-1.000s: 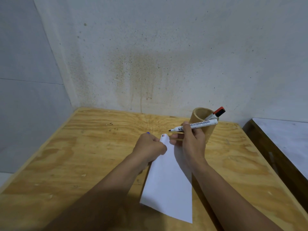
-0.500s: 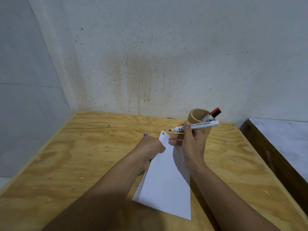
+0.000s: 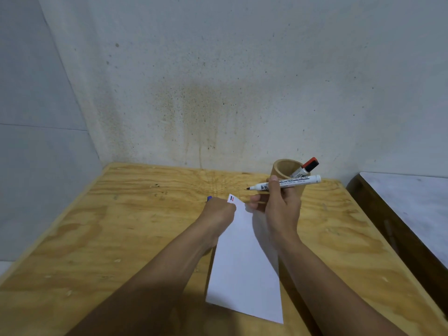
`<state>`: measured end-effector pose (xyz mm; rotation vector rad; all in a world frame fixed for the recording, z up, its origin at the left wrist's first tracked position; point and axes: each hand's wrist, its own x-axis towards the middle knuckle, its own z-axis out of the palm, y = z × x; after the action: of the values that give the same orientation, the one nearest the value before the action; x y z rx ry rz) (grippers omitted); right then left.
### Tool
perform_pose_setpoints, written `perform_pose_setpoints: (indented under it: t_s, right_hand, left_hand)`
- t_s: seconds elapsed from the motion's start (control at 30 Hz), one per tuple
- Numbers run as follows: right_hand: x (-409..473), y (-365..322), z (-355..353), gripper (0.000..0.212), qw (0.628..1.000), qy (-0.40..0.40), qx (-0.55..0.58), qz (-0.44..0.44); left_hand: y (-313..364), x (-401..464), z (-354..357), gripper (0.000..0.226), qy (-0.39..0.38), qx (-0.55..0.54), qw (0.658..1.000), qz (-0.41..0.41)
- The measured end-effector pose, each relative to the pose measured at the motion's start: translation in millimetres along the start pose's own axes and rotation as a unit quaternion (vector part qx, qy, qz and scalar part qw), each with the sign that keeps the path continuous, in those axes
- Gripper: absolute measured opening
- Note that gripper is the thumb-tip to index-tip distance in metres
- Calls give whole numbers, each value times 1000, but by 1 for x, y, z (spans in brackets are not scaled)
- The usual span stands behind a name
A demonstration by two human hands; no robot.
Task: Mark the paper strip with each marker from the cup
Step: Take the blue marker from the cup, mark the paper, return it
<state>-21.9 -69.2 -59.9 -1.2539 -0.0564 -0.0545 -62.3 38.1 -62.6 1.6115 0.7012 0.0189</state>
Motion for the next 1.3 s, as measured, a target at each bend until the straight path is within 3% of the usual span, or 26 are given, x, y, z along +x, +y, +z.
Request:
perform_pose_setpoints:
  t_s: [0.1,0.17,0.23,0.33,0.43,0.53,0.73,0.87,1.07,1.2,1.3]
  right_hand:
    - [0,3,-2,29,1000,-7,1,7]
    - [0,7,-2,29,1000,-12,1,19]
    - [0,14,-2,27,999,-24,-30,27]
    - [-1,24,-2,31,997,-34,-56,51]
    - [0,27,-2,29,995,-40,-73,47]
    - [4,27,-2,24,994,-56,-84,36]
    - [9,27,-3,21,988,-91,-127,-6]
    - [4,26,-6,22,981,-122,-146,-40]
    - [15,31,-4,15,980,-119,-162,3]
    - [17,37,-5,16,975,-121,-185,11]
    - [20,34,-4,17,979,-114,-171,11]
  left_hand:
    - [-8,3,2,29,56,56,993,84]
    - [-13,1,3,13,125,123,976,126]
    - [-19,0,2,21,162,183,957,159]
    - [-25,-2,2,29,174,279,918,221]
    - [-30,-5,1,21,189,357,875,266]
    - [-36,-4,-6,22,155,394,854,303]
    - [-34,-6,-29,30,28,444,837,318]
    - [-37,-11,-27,56,69,430,839,327]
    - [-48,-18,-17,62,113,459,810,347]
    - [-46,-18,-22,49,62,443,823,349]
    - [-43,-13,-34,60,-2,414,851,322]
